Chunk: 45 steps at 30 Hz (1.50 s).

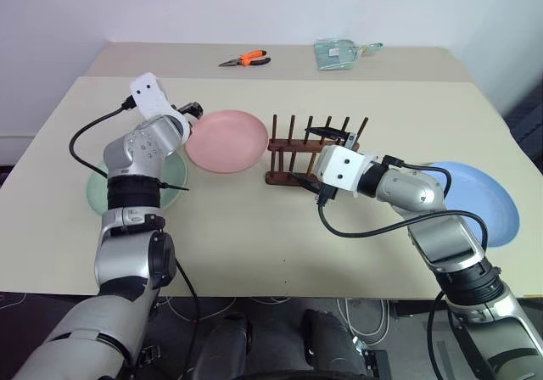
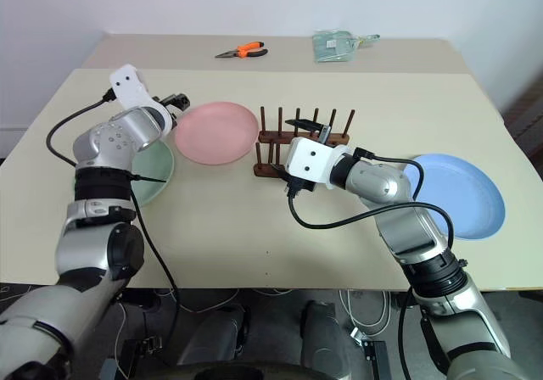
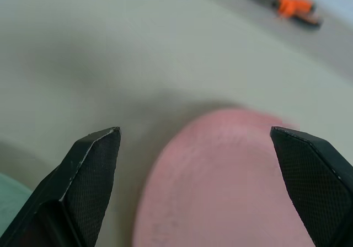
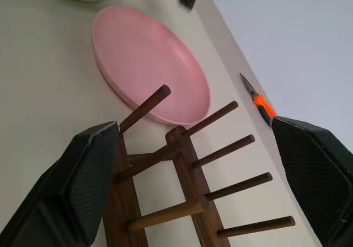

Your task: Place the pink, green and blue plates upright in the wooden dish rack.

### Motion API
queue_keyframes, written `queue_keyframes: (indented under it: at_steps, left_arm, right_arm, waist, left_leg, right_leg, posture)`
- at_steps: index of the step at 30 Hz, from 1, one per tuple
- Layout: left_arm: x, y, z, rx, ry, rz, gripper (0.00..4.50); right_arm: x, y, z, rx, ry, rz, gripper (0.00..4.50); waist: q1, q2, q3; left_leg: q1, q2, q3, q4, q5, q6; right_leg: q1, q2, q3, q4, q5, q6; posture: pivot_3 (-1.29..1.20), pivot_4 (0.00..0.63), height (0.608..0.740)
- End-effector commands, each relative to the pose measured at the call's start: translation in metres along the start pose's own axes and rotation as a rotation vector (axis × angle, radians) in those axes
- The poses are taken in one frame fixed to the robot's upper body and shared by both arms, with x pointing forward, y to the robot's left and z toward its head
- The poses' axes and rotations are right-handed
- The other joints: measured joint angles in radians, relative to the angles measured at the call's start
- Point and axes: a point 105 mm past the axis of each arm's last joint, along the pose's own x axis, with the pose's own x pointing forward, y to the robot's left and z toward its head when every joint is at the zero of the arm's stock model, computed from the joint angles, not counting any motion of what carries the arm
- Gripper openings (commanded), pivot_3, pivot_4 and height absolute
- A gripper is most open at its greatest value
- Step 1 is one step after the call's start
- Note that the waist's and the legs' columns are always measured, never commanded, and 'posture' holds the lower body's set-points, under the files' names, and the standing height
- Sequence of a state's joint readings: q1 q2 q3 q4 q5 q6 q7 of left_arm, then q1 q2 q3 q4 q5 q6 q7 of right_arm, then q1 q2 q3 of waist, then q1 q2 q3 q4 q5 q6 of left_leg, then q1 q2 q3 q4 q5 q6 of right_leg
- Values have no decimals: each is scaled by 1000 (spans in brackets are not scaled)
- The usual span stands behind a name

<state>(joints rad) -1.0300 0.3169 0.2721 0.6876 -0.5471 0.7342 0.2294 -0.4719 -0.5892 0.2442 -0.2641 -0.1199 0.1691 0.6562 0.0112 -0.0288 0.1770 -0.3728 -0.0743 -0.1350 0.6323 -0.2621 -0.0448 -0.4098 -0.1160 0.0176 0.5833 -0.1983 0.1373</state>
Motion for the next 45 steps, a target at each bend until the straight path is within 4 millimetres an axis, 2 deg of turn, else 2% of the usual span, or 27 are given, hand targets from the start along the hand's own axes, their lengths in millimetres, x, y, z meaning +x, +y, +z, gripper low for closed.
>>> queue_keyframes:
  at_steps: [1,8,9,11,18,23,27,30,31,33,36,39,44,45]
  left_arm:
    - [7,3,4,99,17,35,4442]
    - [17,10,-13,164,87,60,4442]
    - [18,11,-14,158,84,62,4217]
    - [18,12,-14,130,77,64,3651]
    - [18,25,-3,29,24,122,24]
    - [15,37,8,-16,-26,177,24]
    - [9,28,40,-43,-180,126,24]
    - [-25,-25,99,107,-491,-75,24]
    - [-39,-40,111,132,-561,-130,24]
    - [-61,-64,121,146,-634,-216,24]
    - [-90,-97,123,196,-708,-332,24]
    - [-109,-123,110,248,-724,-425,24]
    - [-128,-148,82,338,-710,-525,24]
    - [-130,-150,79,346,-708,-533,4]
  right_arm:
    - [-3,-10,6,-24,-20,-49,4500]
    - [-6,-9,4,-21,-9,-60,4500]
    - [-6,-9,4,-22,-7,-61,4500]
    - [-6,-9,4,-22,-6,-63,4500]
    - [-6,-9,4,-25,-5,-67,4500]
    - [-6,-11,6,-29,-14,-69,4500]
    - [-4,-15,11,-36,-32,-79,4500]
    - [-1,-29,26,-85,-70,-87,4500]
    - [0,-34,31,-125,-82,-100,4500]
    - [6,-44,42,-210,-104,-139,4500]
    - [17,-52,51,-303,-107,-163,4500]
    - [26,-60,49,-402,-88,-191,4500]
    - [35,-67,38,-535,-40,-212,4500]
    - [36,-67,36,-545,-33,-210,4247]
  waist:
    - [-1,0,0]
    - [-16,0,0]
    - [-18,0,0]
    - [-22,0,0]
    - [-20,0,0]
    - [-28,0,0]
    - [-27,0,0]
    - [-25,-1,1]
    - [-23,-1,2]
    - [-19,-2,2]
    - [-21,-2,2]
    - [-24,-1,2]
    - [-28,-1,2]
    - [-28,-1,2]
  left_leg:
    - [0,0,0,0,0,0]
    - [0,0,0,-1,0,0]
    - [0,0,0,-1,0,0]
    - [0,0,0,-1,0,0]
    - [0,0,-1,0,0,0]
    - [1,0,0,-1,0,0]
    - [0,0,0,-1,0,0]
    - [-1,0,0,-1,0,-1]
    - [-2,0,0,0,1,-1]
    - [-4,0,-1,0,2,-4]
    - [-2,0,0,-1,2,-4]
    - [-1,0,0,-1,2,-3]
    - [-1,0,1,-1,2,-3]
    - [-1,0,1,-1,2,-3]
  right_leg:
    - [0,0,0,0,0,0]
    - [-1,0,0,1,0,0]
    - [-1,0,0,1,0,0]
    - [-1,0,0,1,0,0]
    - [-1,-1,0,1,0,1]
    - [-1,0,0,2,1,2]
    - [-2,0,0,2,1,1]
    - [-3,-1,0,2,1,1]
    - [-4,-1,0,3,1,1]
    - [-5,-1,0,2,1,1]
    - [-3,-1,0,0,2,1]
    - [-2,-1,0,1,1,1]
    - [-3,0,2,2,2,1]
    - [-4,0,2,2,2,1]
  posture:
    - [0,150,740]
    - [0,150,740]
    - [0,150,740]
    - [0,150,740]
    - [0,150,740]
    - [0,150,740]
    - [0,150,740]
    - [0,150,740]
    - [0,150,740]
    - [0,150,740]
    - [0,150,740]
    - [0,150,740]
    - [0,150,740]
    - [0,150,740]
